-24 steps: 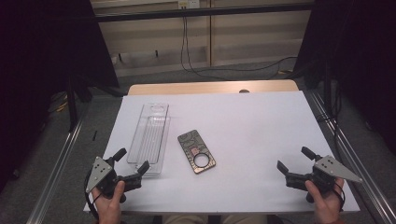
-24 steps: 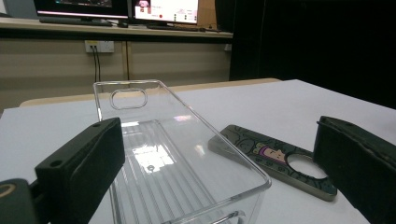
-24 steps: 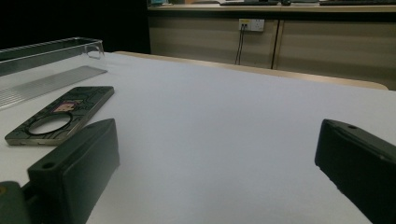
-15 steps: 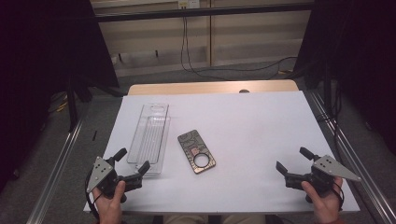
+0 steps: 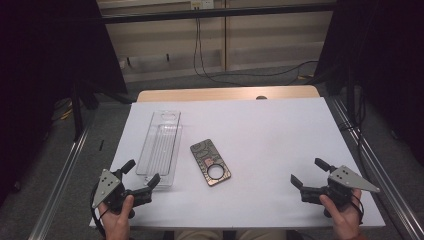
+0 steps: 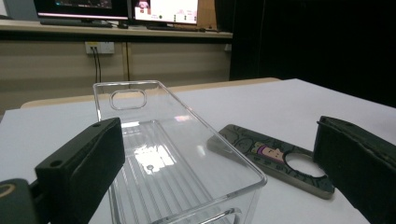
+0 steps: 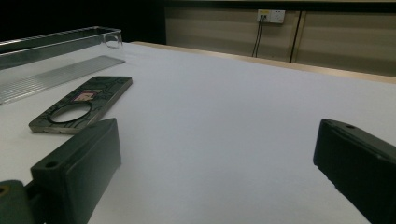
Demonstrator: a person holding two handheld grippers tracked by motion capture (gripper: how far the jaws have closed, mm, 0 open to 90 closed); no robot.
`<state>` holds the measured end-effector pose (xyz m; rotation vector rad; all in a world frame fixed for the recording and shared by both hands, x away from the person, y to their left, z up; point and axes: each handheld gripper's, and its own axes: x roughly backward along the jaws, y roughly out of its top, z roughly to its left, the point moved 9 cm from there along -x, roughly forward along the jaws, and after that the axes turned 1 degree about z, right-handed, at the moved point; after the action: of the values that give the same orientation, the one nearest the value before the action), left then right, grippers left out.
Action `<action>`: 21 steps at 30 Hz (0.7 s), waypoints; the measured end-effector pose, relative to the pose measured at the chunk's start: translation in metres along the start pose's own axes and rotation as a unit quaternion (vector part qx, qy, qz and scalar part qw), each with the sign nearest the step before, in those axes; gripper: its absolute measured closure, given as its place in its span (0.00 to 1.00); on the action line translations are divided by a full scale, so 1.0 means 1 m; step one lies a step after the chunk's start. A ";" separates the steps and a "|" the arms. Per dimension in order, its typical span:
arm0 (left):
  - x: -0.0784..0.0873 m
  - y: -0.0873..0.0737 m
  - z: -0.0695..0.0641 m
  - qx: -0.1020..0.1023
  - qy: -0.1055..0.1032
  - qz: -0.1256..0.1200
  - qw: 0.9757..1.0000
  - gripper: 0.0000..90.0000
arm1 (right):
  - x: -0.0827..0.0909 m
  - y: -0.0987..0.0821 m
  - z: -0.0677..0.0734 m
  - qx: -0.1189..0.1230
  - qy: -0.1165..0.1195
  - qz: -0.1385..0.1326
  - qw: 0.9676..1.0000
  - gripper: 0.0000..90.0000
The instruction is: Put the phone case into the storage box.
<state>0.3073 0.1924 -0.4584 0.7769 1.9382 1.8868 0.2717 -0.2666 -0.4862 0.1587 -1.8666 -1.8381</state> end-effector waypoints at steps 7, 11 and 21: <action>-0.002 -0.002 0.000 -0.001 -0.006 0.008 1.000 0.03 | -0.003 0.000 0.002 -0.010 -0.011 -0.004 1.000 0.00; -0.002 -0.002 -0.001 0.002 -0.005 0.007 1.000 0.03 | -0.006 0.000 0.004 -0.009 -0.002 -0.006 1.000 0.00; -0.005 -0.003 -0.002 -0.006 -0.014 0.011 1.000 0.03 | -0.017 0.002 0.016 0.001 0.014 0.006 1.000 0.00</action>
<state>0.3099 0.1875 -0.4619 0.8200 1.9065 1.8890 0.2798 -0.2450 -0.4880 0.1743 -1.8473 -1.8165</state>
